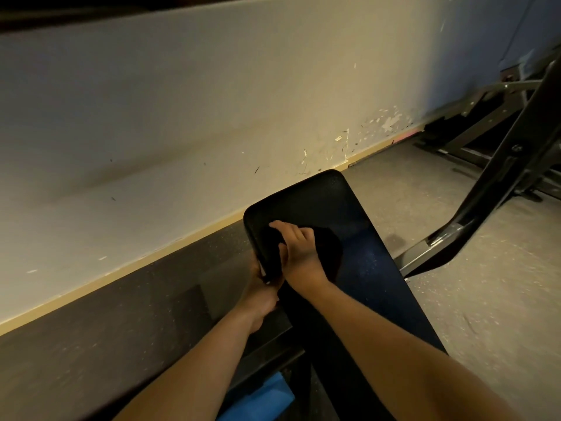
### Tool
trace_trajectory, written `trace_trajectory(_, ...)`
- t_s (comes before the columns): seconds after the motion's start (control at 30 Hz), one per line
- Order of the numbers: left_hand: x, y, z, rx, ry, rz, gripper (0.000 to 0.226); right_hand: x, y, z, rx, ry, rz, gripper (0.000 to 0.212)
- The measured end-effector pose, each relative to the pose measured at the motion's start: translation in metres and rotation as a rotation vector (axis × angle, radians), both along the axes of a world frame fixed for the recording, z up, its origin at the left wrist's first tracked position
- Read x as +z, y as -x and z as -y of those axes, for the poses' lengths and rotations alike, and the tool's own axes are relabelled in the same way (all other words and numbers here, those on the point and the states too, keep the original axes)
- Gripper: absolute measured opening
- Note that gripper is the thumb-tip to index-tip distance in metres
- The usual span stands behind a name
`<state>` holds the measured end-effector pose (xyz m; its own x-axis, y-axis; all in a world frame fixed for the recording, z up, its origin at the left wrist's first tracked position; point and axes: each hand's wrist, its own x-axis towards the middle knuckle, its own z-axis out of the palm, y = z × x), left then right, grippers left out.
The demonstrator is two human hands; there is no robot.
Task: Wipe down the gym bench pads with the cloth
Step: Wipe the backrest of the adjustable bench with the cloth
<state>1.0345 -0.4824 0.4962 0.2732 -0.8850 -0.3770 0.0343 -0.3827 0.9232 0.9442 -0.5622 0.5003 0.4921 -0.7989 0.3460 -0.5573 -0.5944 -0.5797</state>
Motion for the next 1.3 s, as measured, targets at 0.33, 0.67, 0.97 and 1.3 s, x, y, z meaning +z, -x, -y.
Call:
trace_trajectory(0.33,-0.024,-0.004,-0.011,0.034,-0.076,-0.175,0.08,0.024,-0.055,0.029,0.028,0.073,0.031,0.046)
trace_trajectory(0.67,-0.039,0.0,-0.037,0.075,-0.114,-0.309,0.073,-0.021,0.015,-0.025,0.169,0.043,-0.22,0.037)
trace_trajectory(0.97,-0.04,0.007,-0.035,0.101,-0.128,-0.316,0.073,0.014,-0.059,0.001,0.058,0.185,-0.21,0.032)
trace_trajectory(1.3,-0.045,0.024,-0.043,0.181,-0.055,-0.171,0.043,-0.042,0.036,-0.04,0.016,-0.042,-0.066,0.032)
